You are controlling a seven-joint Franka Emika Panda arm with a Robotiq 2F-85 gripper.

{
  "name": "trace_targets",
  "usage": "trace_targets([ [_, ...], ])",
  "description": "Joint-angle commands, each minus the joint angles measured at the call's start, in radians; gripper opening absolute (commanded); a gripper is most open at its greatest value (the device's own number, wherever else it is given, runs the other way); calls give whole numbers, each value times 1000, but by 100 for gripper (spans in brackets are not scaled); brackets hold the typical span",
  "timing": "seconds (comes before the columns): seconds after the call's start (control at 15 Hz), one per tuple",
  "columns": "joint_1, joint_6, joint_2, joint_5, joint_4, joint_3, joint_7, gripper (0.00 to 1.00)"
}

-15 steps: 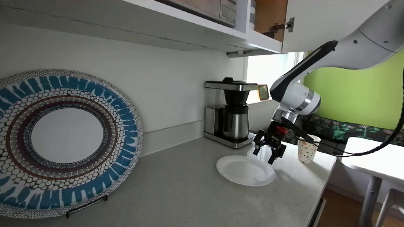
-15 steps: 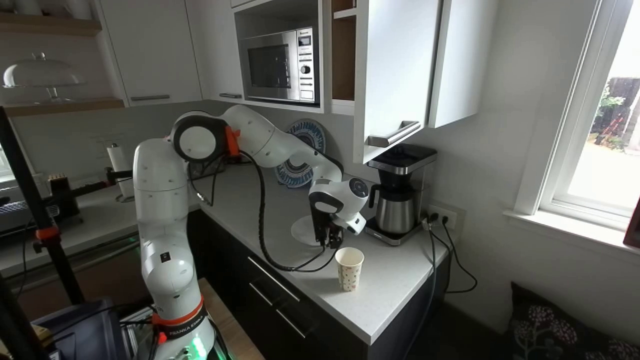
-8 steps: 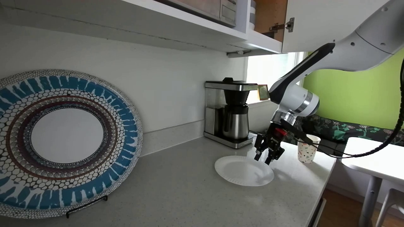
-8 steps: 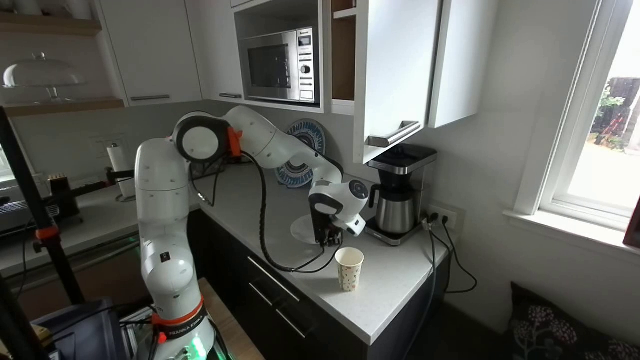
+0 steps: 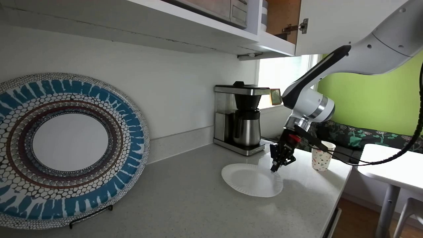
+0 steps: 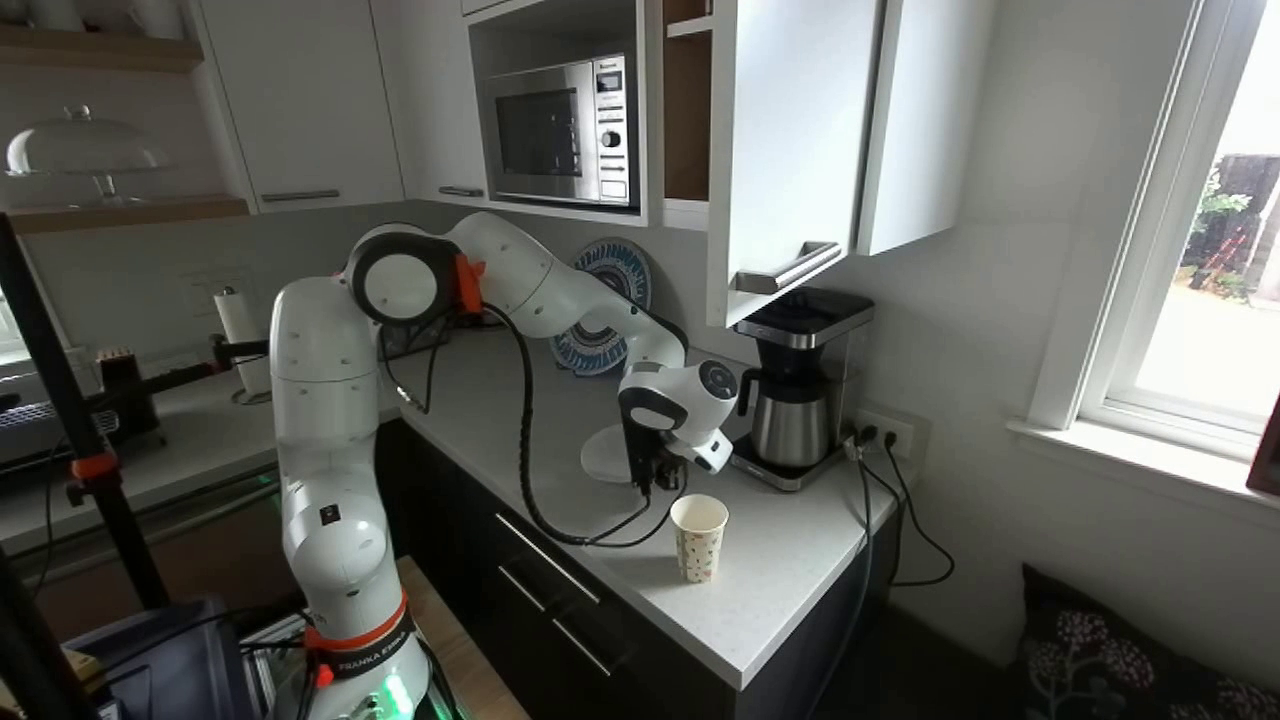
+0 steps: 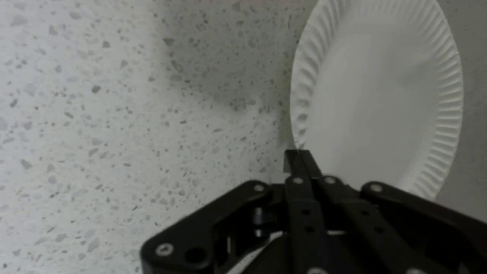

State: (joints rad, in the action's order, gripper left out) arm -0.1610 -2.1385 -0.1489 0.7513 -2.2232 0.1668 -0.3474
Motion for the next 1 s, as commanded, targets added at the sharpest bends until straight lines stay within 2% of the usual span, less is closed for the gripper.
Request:
trace_targets([
  [0.0,-17,-5,-5,20,3,-14,-36,0],
  [0.33,-14,-10,33,21,-9,-17,-70,0],
  [0.93,2,-10,290,-11,-92,-7,-129,0],
])
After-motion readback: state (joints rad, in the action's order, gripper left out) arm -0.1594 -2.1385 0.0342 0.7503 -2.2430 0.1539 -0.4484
